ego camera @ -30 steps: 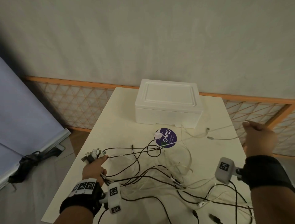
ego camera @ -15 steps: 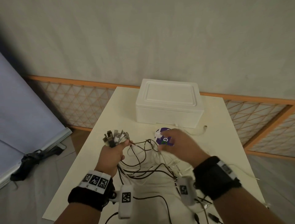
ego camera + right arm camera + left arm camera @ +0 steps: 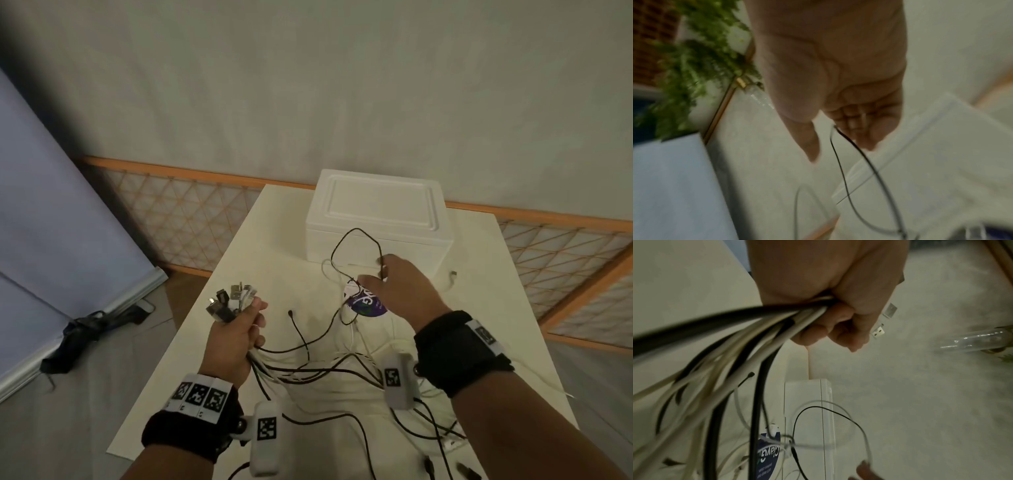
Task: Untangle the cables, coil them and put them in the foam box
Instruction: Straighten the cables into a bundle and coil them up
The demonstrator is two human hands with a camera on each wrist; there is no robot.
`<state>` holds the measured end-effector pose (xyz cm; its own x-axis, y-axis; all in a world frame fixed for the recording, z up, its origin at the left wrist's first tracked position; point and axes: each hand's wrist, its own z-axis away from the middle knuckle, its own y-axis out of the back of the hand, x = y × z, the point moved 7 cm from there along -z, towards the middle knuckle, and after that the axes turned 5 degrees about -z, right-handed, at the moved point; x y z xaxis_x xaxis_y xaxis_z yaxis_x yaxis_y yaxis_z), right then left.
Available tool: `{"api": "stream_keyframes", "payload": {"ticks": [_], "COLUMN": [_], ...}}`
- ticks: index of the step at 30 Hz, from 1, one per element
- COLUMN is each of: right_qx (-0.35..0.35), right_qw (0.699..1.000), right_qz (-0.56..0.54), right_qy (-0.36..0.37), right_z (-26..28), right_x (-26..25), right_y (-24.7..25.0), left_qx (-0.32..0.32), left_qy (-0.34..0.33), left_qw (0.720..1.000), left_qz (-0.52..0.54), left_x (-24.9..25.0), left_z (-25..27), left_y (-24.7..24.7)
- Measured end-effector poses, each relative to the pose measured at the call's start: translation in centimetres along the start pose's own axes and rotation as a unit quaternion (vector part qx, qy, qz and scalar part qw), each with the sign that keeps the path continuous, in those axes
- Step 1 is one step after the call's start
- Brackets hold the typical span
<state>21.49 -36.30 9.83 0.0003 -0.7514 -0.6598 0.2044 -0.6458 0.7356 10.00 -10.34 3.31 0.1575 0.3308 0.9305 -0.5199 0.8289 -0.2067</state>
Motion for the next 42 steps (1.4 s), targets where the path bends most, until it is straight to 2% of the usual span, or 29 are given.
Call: {"api": "stream_keyframes", "payload": {"ticks": [2,4,6,7,8,9,13,17,21,24,28,30,33,36,38,40,42], "right_qx": [0.042,0.042,-0.075,-0.145,-0.192,-0.210,-0.173,-0.182,-0.188,-0.185,-0.038,-0.012,0.006,0.120,0.169,0.167,0.115], "right_qw": [0.985,0.976,0.960,0.939,0.916,0.903,0.928,0.923,0.927,0.927,0.946,0.943,0.956,0.969,0.972,0.976,0.983], "right_qz": [0.170,0.180,0.124,0.127,0.149,0.168,0.139,0.184,0.192,0.193,0.036,0.068,0.137,0.095,0.041,0.004,-0.041], "right_qy": [0.008,0.116,0.239,0.285,0.320,0.335,0.298,0.285,0.262,0.264,0.319,0.327,0.259,0.197,0.155,0.142,0.134], "right_z": [0.5,1.8,4.1,5.4,6.5,7.0,4.6,2.7,2.4,2.8,3.3,2.6,0.2,-1.9,-2.9,-3.2,-2.9], "right_x": [-0.1,-2.2,-4.8,-5.8,-6.3,-6.5,-5.1,-3.4,-2.9,-2.9,-5.2,-6.0,-4.4,-3.0,-2.7,-3.3,-4.2], "right_y": [0.9,-0.4,-4.6,-7.1,-9.3,-10.7,-10.0,-9.4,-9.9,-10.3,-7.8,-7.2,-5.5,-1.0,1.3,2.0,1.1], "left_qx": [-0.007,-0.040,-0.084,-0.105,-0.125,-0.139,-0.131,-0.123,-0.161,-0.165,-0.180,-0.195,-0.210,-0.195,-0.170,-0.132,-0.094], "left_qy": [-0.004,-0.018,-0.029,-0.033,-0.038,-0.045,-0.050,-0.028,-0.038,-0.040,-0.042,-0.020,0.026,0.076,0.097,0.094,0.078], "left_qw": [1.000,0.998,0.995,0.993,0.991,0.989,0.990,0.989,0.985,0.984,0.983,0.980,0.977,0.976,0.975,0.977,0.983], "left_qz": [0.025,0.037,0.043,0.044,0.042,0.039,0.029,0.073,0.052,0.047,-0.016,-0.026,-0.012,-0.057,-0.108,-0.137,-0.139], "left_x": [0.1,0.6,1.3,1.5,1.8,2.1,2.8,2.1,2.2,2.3,1.7,1.3,1.1,0.0,-1.5,-2.5,-2.6], "left_z": [0.2,0.7,1.4,1.8,2.1,2.4,2.3,1.6,1.8,1.8,2.1,2.5,2.3,0.8,-0.1,-1.0,-1.7], "left_y": [-0.2,-1.4,-3.1,-4.1,-4.8,-5.4,-4.6,-3.0,-3.2,-3.3,-3.7,-4.3,-4.2,-2.4,-1.0,-0.1,0.3]}}
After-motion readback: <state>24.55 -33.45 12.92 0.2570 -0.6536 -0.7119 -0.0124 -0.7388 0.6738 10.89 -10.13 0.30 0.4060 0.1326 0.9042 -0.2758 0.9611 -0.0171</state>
